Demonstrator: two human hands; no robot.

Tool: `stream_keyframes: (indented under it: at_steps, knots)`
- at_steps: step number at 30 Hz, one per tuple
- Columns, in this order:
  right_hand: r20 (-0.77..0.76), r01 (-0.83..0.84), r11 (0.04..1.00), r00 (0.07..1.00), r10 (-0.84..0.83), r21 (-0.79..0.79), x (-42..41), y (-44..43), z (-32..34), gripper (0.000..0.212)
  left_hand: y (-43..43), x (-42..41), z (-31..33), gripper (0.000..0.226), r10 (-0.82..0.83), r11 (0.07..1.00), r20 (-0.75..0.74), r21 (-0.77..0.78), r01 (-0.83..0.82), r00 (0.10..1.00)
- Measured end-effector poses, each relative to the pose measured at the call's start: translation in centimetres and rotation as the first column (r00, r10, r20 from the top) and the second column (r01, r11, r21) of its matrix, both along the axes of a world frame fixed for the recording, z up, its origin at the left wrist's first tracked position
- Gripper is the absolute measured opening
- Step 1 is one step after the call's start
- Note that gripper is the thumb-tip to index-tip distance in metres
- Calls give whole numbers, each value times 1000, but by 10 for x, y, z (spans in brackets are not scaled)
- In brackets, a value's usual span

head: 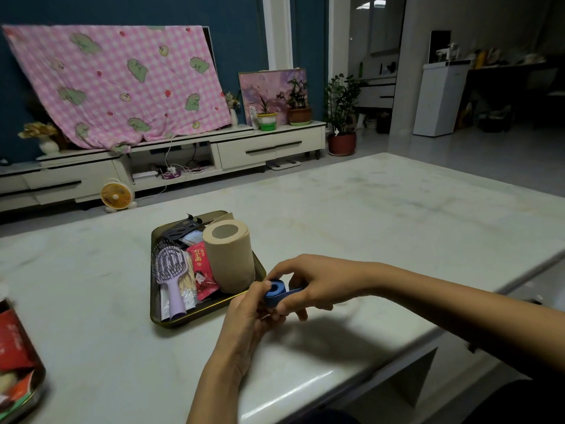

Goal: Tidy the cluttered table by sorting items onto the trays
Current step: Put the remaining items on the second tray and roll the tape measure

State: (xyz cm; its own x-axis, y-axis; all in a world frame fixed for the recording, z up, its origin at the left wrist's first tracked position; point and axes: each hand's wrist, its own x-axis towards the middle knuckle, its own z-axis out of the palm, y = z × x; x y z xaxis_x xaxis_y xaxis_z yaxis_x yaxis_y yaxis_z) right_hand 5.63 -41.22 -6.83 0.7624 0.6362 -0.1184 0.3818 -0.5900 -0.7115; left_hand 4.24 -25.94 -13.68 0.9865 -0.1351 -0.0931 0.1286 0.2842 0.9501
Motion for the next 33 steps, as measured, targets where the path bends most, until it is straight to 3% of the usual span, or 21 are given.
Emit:
stream_keyframes:
  at_steps: [3, 6, 9, 11, 13, 15, 17, 22, 27, 33]
  knots:
    - [-74, 26, 997, 997, -21, 72, 1, -3, 1, 33, 2, -1, 0, 20, 18, 1000, -6, 1, -18, 1000]
    - [-7, 81, 994, 997, -80, 71, 0, 0, -2, 29, 0, -1, 1, 23, 19, 1000, 0, 0, -19, 1000]
    - [142, 183, 982, 972, -189, 54, -1, 4, -7, 29, -2, -2, 2, 29, 1, 1000, 19, -1, -1, 1000]
    - [333, 263, 965, 911, -242, -20, -2, 7, -11, 31, -3, -2, 2, 35, -19, 1000, 30, 2, 19, 999]
    - [489, 318, 941, 843, -226, -113, -2, 9, -15, 34, -4, -4, 3, 33, -37, 999, 48, 26, 36, 998]
    - [524, 319, 938, 827, -204, -139, -1, 10, -18, 35, -4, -4, 3, 33, -25, 999, 54, 36, 23, 998]
    - [469, 275, 953, 863, -185, -130, -2, 11, -16, 36, -4, -3, 3, 34, -5, 1000, 33, 24, 4, 999]
    - [170, 31, 1000, 985, -30, -2, -4, 9, -2, 33, -2, -5, 6, 29, -14, 1000, 13, 28, 14, 1000]
    - [-110, -6, 997, 994, 15, 81, -1, 2, 10, 40, 1, -8, 9, 31, -18, 998, -58, -61, 15, 998]
    - [-190, -32, 996, 981, 48, 88, 2, 0, 7, 37, 1, -7, 8, 41, -75, 996, -53, -57, 72, 996]
